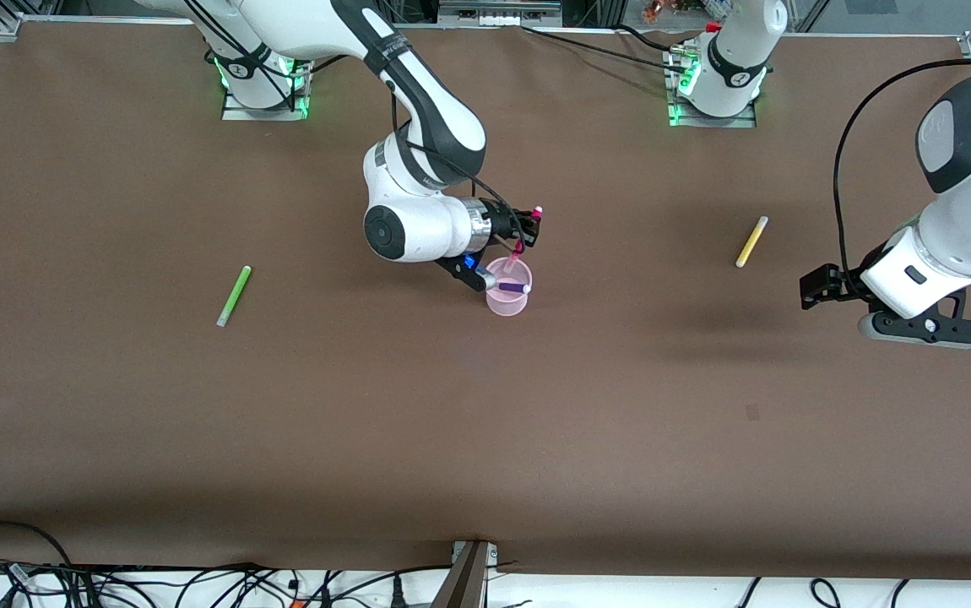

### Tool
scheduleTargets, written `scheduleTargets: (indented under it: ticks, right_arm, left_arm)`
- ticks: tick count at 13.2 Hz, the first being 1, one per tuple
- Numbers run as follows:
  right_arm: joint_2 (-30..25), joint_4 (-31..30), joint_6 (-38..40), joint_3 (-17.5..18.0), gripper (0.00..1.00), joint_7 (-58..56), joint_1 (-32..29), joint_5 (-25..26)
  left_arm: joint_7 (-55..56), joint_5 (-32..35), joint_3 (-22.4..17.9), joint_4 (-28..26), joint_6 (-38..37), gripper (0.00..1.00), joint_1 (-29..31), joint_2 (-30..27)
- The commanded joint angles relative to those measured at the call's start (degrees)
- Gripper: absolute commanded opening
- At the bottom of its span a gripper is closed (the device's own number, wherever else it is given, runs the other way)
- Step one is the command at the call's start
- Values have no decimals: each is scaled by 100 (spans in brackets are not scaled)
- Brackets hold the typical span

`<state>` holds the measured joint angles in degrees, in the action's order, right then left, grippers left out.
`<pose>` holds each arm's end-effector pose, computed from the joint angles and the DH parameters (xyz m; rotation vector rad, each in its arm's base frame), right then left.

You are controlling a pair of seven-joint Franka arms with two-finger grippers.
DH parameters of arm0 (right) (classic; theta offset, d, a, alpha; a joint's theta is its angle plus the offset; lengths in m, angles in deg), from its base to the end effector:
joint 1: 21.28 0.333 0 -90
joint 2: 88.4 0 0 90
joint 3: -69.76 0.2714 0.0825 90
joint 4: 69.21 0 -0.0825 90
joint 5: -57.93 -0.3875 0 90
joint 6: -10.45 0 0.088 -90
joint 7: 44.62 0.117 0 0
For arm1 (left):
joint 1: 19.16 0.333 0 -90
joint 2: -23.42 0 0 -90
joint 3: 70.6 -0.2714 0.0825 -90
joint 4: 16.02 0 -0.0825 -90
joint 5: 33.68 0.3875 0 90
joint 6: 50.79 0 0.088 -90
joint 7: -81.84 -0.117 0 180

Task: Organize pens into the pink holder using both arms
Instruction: 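Lift the pink marker and carry it over the pink holder, then lower the pink marker into the holder and open the right gripper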

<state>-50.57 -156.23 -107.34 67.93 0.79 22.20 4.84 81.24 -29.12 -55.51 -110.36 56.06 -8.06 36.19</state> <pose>0.4759 0.4937 0.2358 -2.4427 0.7116 0.8128 0.6214 -0.0269 0.4312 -3.1194 0.1510 -0.0063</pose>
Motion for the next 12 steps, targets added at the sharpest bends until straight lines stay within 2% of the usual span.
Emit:
scheduleTargets:
  ticks: [1,5,12]
  right_arm:
    - [163,186,2,-36,0,-199,-6,80]
    - [391,545,19,-54,2,-200,-58,80]
    - [426,581,72,-54,7,-226,-226,80]
  left_arm:
    - [-116,-16,38,83,-67,100,24,33]
    - [-107,-16,38,83,-67,100,24,24]
    - [-98,-16,38,74,-58,100,15,42]
